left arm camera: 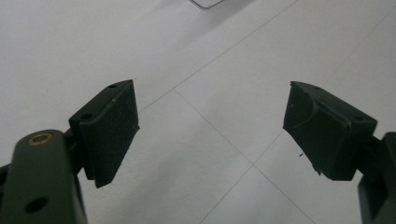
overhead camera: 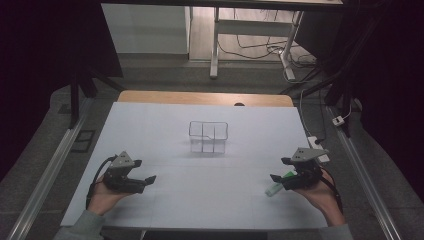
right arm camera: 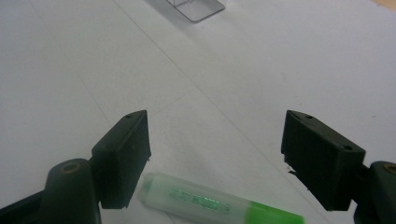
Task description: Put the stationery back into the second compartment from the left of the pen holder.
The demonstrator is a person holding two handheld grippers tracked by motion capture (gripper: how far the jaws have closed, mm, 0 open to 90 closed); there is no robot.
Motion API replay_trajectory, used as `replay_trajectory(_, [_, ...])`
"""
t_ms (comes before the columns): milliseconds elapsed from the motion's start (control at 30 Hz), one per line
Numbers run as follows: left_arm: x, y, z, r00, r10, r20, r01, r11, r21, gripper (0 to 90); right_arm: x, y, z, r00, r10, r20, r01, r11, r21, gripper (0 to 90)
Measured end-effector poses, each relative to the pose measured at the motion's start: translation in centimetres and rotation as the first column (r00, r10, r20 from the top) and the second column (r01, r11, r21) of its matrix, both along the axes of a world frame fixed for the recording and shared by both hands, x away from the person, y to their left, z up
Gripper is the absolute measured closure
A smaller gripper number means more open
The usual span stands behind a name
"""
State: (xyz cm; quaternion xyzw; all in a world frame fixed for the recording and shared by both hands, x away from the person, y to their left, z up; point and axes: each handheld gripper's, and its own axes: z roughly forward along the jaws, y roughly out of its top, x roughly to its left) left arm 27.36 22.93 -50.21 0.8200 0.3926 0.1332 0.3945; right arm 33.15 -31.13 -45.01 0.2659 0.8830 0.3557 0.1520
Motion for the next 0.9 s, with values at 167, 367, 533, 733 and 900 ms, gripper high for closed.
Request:
replay_trajectory(167, [0.0, 0.1, -0.1, 1.0, 0.002, -0.004, -0.002, 1.0, -0.002, 18.2, 0.4, 0.1, 0.7, 0.9996, 0.026, -0.007, -0.026, 0.998, -0.054, 24.2])
replay_trajectory(367, [-0.3, 0.1, -0.1, 1.0, 0.002, -0.005, -0.002, 1.0, -0.006, 18.1, 1.7, -0.5, 0.9, 0.9994, -0.03, -0.019, 0.027, 0.989, -0.143, 27.2])
replay_trajectory(533, [-0.2, 0.1, -0.4, 0.9998, 0.003, -0.018, -0.003, 1.0, 0.001, 18.1, 3.5, -1.9, 0.7, 0.9925, -0.108, -0.057, 0.096, 0.979, -0.181, 31.7])
replay_trajectory(733, [-0.2, 0.1, -0.5, 0.9998, 0.002, -0.021, -0.002, 1.0, 0.005, 18.0, 3.7, -2.6, 0.2, 0.9923, -0.036, -0.118, 0.008, 0.974, -0.226, 32.6])
replay_trajectory(900, [-0.3, 0.1, -0.6, 0.9997, 0.001, -0.025, -0.001, 1.0, 0.006, 18.0, 3.6, -2.2, -0.2, 0.986, 0.059, -0.156, -0.098, 0.96, -0.261, 31.7])
